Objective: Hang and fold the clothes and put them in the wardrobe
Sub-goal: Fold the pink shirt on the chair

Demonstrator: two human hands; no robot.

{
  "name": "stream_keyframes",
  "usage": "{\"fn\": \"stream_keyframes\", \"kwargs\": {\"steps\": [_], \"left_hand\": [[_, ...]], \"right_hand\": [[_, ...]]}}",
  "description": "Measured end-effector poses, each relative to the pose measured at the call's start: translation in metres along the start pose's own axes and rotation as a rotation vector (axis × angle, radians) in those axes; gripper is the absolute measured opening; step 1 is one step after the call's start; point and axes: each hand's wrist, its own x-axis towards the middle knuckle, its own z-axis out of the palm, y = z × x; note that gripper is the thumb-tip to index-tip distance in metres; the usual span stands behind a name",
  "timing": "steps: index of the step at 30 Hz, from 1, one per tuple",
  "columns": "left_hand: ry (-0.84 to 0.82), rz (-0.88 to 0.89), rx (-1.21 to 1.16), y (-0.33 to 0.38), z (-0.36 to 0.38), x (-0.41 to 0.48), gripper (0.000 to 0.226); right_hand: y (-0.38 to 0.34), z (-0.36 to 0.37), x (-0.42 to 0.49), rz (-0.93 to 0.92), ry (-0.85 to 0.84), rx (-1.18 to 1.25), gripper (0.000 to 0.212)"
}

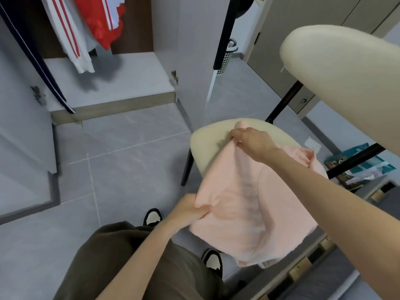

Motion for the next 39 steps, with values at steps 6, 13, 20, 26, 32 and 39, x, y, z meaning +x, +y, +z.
{"fn": "stream_keyframes", "kwargs": {"steps": [6,13,20,26,32,39], "left_hand": [[0.285,0.171,0.432,0.095,-0.064,0.009,0.019],[0.672,0.44,0.76,0.223,-0.084,-0.016,0.015],[0.846,0.753,0.673,0.282,-0.073,-0.081,0.029],[1.038,0.951,0.575,0.31,-0.045,-0.141,0.034],[1.101,1.098,0.499,0.332,-0.03,-0.19,0.03],[1.032,1.006,0.544,0.326,-0.033,-0.189,0.016]], "right_hand": [[0.031,-0.061,-0.015,0.197,0.209,0.206,0.017],[0.056,-0.15,-0.063,0.339,0.474,0.242,0.016],[0.05,-0.204,-0.166,0.397,0.633,0.177,0.021],[0.024,-0.235,-0.24,0.363,0.936,0.321,0.029],[0.011,-0.27,-0.296,0.38,1.104,0.284,0.022],[0.011,-0.264,-0.31,0.438,1.062,0.27,0.014]]}}
